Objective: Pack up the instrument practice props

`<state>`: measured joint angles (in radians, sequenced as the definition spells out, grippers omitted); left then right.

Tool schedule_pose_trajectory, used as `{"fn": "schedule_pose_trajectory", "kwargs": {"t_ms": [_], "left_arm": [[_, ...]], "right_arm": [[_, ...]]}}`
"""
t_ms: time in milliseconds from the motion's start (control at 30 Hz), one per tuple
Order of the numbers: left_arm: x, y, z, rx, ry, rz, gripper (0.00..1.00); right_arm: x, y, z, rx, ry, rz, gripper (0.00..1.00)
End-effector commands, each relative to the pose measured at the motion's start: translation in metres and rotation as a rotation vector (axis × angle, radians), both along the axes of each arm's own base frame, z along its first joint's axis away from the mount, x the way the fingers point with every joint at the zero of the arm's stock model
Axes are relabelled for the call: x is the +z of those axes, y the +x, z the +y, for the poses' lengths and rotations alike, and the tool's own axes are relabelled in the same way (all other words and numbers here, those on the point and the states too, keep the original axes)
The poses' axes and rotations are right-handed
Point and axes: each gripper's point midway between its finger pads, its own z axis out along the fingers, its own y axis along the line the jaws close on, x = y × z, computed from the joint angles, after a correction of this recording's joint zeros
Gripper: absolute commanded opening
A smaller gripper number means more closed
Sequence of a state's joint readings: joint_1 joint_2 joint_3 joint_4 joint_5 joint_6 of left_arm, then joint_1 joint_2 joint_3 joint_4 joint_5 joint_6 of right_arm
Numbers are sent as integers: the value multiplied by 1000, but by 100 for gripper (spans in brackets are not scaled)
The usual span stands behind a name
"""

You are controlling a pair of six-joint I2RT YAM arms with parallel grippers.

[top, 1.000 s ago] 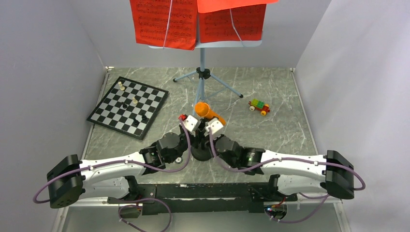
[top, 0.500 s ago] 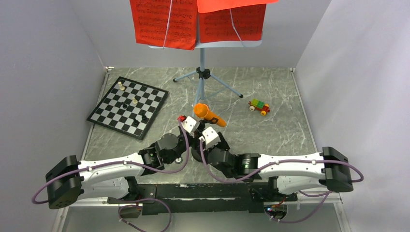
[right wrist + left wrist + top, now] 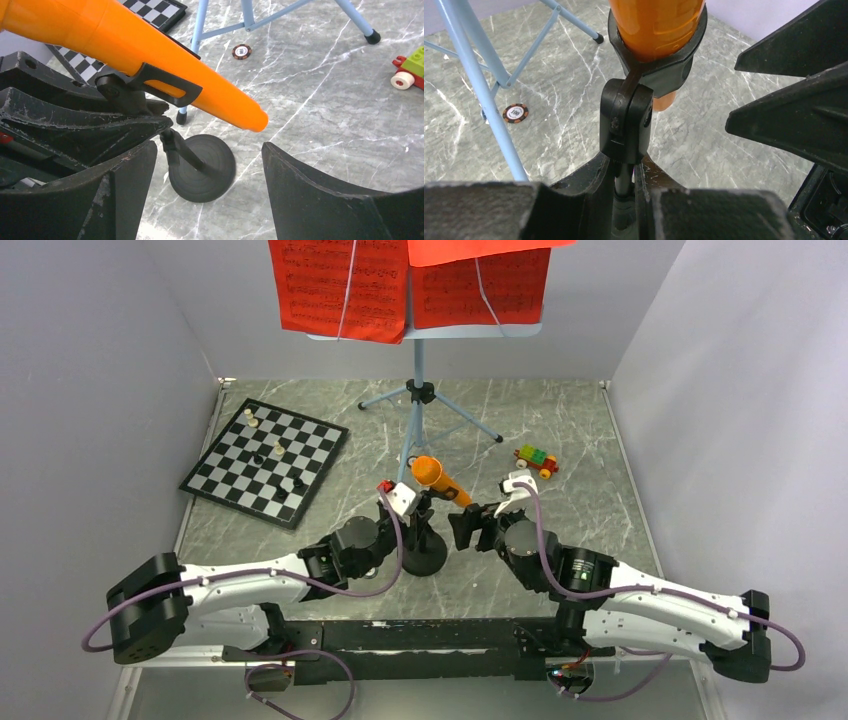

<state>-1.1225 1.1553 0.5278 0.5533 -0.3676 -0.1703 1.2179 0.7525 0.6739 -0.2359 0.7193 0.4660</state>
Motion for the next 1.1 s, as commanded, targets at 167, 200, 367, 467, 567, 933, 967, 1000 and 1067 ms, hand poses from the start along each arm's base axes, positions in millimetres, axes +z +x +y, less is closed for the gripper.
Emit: {"fn": "schedule_pose_trajectory", "kwargs": {"t_ms": [167,200,367,467,567,933,967,1000,1067], "left_arm": [[-65,-19,3,-68,99,129,0],[-67,-21,4,-74,93,133,0],[-62,-29,5,-114,55,118,34],[-56,-29,4,-119,59,117,52],[-47,-28,5,-106,40,119,67],[-5,-31,14,-114,-30,46,99],[-5,-31,14,-115,-30,44,99],[-5,-32,14,-116,-30,45,99],[-7,-32,14,-116,-32,51,99]], "right_arm": [[-20,-3,1,15,3,70,81],[-21,-3,0,13,2,72,81],[-17,-4,-2,14,19,64,82],[-16,-4,-3,17,21,59,82],[-17,-6,-1,35,19,58,82],[-14,-7,-2,47,25,46,82],[-14,-7,-2,48,23,47,82],[-14,-7,-1,49,22,47,82],[-15,-7,0,55,21,49,82]]}}
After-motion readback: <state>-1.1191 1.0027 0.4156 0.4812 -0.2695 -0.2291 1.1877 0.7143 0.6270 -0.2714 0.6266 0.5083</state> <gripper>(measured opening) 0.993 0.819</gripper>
